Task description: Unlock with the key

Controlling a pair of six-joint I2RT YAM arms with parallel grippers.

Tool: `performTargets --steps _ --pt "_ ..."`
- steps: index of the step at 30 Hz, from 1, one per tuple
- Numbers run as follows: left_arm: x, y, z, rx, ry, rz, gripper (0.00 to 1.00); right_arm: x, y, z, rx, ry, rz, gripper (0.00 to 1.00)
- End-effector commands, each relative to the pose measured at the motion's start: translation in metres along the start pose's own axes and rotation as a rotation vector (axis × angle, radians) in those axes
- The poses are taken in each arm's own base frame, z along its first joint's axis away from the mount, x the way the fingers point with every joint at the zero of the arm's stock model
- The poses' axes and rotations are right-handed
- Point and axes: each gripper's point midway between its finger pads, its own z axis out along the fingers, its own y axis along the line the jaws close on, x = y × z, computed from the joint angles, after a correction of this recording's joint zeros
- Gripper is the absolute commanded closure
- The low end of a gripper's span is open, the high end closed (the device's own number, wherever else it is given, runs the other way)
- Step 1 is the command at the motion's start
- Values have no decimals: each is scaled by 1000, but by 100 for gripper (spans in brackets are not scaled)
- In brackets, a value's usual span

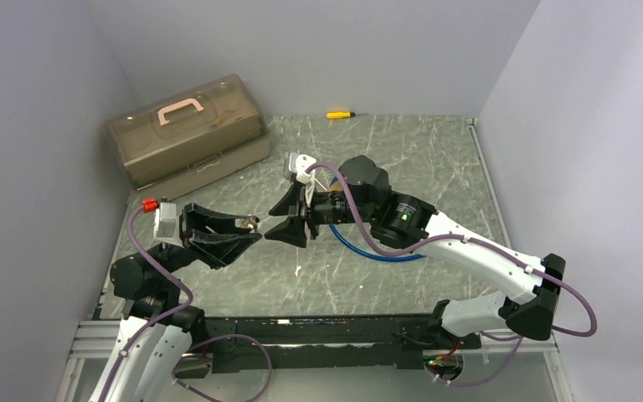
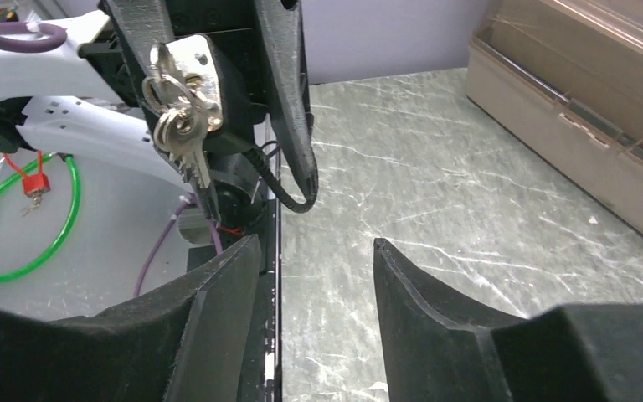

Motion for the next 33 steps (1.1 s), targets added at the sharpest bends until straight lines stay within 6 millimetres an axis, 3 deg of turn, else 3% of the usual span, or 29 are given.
performTargets --steps 1,7,13,21,33 --pt "-18 -13 1 34 -40 49 100 -42 1 -20 55 -92 -54 44" --pt "-23 -10 2 9 -66 30 100 -89 13 -46 61 -247 -152 31" --pt "-30 -11 3 6 -83 24 100 -114 32 -46 -43 -325 -158 26" --pt "-30 -11 3 5 -87 19 100 -118 30 -24 -103 -322 -193 41" --pt "-29 -9 2 -8 -91 2 100 -115 39 -13 -190 -316 -187 59"
